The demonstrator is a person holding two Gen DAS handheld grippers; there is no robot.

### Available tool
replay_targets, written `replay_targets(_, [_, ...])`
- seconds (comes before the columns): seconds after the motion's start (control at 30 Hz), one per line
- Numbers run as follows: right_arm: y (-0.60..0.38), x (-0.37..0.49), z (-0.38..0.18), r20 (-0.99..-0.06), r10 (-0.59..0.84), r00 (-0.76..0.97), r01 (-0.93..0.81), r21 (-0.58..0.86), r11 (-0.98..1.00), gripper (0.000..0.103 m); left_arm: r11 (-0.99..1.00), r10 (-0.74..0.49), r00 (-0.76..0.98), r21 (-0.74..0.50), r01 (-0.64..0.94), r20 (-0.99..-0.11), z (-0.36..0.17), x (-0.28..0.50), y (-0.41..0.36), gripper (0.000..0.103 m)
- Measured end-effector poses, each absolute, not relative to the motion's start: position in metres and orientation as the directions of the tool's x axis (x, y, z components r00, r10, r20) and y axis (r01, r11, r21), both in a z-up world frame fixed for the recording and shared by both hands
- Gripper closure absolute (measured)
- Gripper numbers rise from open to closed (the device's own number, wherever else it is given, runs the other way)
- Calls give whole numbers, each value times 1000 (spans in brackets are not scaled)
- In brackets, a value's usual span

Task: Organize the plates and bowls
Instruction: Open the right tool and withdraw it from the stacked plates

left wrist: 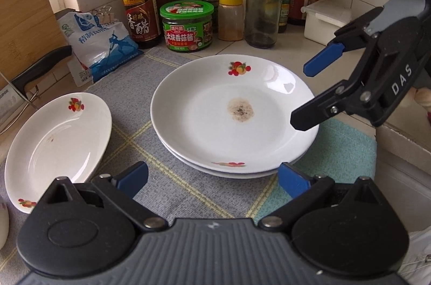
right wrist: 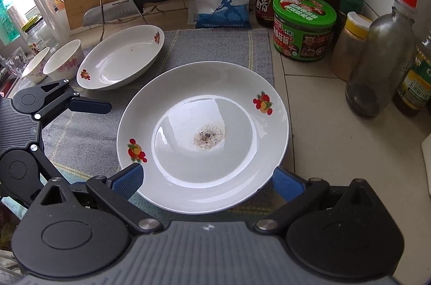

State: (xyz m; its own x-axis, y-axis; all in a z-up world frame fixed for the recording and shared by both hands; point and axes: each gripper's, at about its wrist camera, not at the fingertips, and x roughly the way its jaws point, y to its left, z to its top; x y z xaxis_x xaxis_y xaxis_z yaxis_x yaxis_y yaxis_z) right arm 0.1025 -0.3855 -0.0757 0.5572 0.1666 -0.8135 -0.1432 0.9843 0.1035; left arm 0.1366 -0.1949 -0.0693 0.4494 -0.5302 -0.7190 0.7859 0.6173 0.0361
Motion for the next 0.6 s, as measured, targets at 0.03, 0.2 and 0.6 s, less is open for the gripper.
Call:
replay_targets(0.03, [-384,101,-75,-809,157,566,-150,86,985,0,632,-525,461,35,774,-716,-68,135,-194,1])
replay_targets(0.2, [-372,91,-69,-761,98,642,-203,-45,978,0,723,-475,536,39,690,-698,-58,125,-181,1])
replay_targets(0.6, [-338,107,-60,-691,212,692,-340,-53,939,0,889,-276,654,72,452,-704,-57,117,-122,1])
